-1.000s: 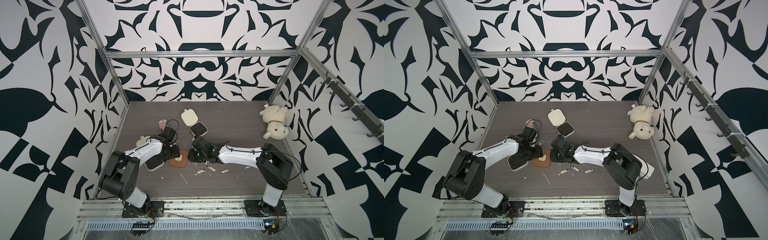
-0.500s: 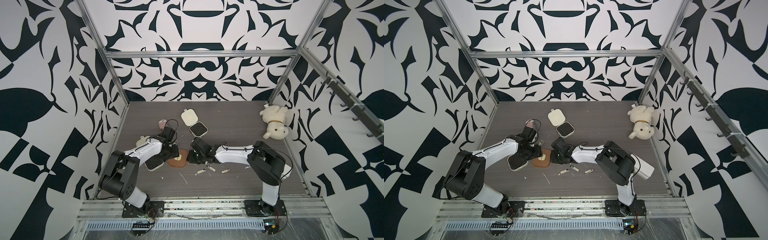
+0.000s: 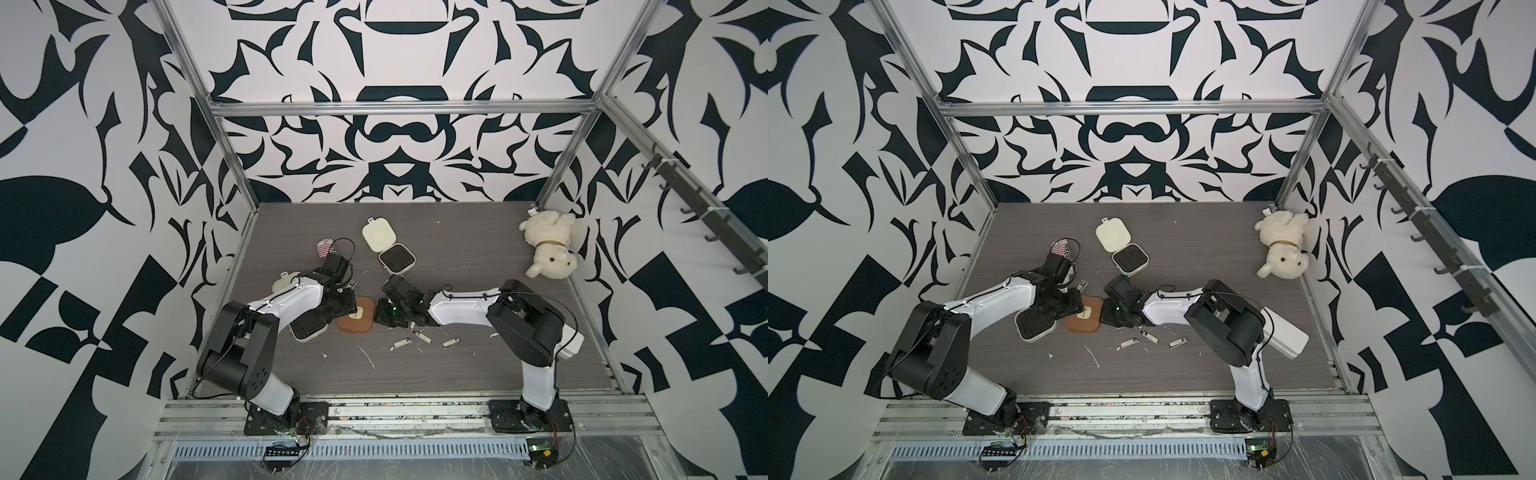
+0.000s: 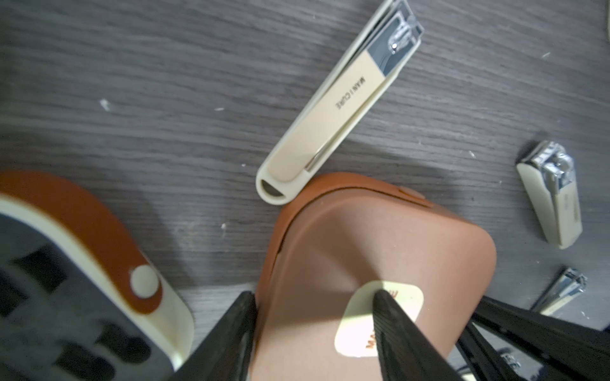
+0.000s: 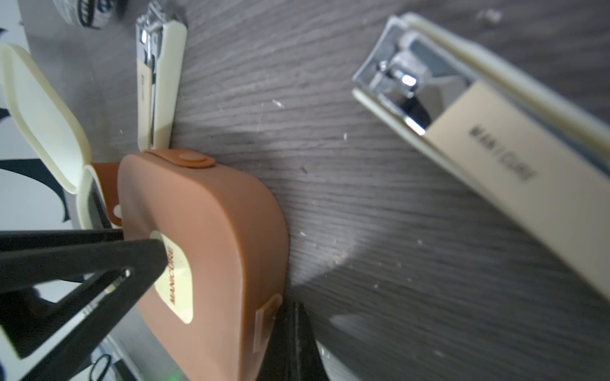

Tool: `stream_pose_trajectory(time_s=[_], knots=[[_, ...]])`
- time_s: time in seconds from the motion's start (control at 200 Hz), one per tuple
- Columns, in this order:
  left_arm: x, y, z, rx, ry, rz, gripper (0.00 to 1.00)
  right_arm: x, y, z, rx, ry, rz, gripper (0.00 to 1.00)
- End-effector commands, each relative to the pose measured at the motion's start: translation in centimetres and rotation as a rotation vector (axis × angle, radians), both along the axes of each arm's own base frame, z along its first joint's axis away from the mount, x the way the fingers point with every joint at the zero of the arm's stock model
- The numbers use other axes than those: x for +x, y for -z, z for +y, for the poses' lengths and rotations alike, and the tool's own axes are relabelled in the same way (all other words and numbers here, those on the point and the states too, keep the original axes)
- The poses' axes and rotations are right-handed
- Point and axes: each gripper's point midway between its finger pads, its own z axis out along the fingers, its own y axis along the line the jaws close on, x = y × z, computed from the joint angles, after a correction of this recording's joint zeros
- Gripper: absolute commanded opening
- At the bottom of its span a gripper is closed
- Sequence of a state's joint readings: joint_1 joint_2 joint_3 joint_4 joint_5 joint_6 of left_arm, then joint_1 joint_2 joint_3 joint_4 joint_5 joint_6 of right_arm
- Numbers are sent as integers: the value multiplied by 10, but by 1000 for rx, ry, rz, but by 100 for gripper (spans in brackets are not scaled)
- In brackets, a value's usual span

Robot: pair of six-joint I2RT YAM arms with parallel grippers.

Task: Organize nail clipper sets
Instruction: Close the storage box at the center of the board.

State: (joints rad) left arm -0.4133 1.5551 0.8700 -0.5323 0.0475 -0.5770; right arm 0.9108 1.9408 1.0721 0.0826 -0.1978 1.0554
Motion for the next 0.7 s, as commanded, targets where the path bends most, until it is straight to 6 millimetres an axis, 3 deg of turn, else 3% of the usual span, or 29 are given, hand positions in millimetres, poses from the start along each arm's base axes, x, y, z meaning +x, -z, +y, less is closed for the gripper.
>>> stream_pose_trajectory(time_s=[0.0, 0.24, 0.385, 0.565, 0.695], knots=[[-28, 26, -5, -10, 25, 124, 59, 2, -6, 21, 111, -6, -16, 0], [-27, 25, -5, -8, 21, 119, 59, 3, -10, 19, 85, -27, -35, 0], [-27, 20, 0, 13, 8, 113, 61, -1, -16, -4, -7, -28, -75, 0], [-26, 10, 5, 36, -3, 94, 68, -7, -40, -40, -130, -41, -160, 16], [-23, 0, 4, 25, -17, 67, 72, -16, -55, -54, -181, -89, -208, 28]])
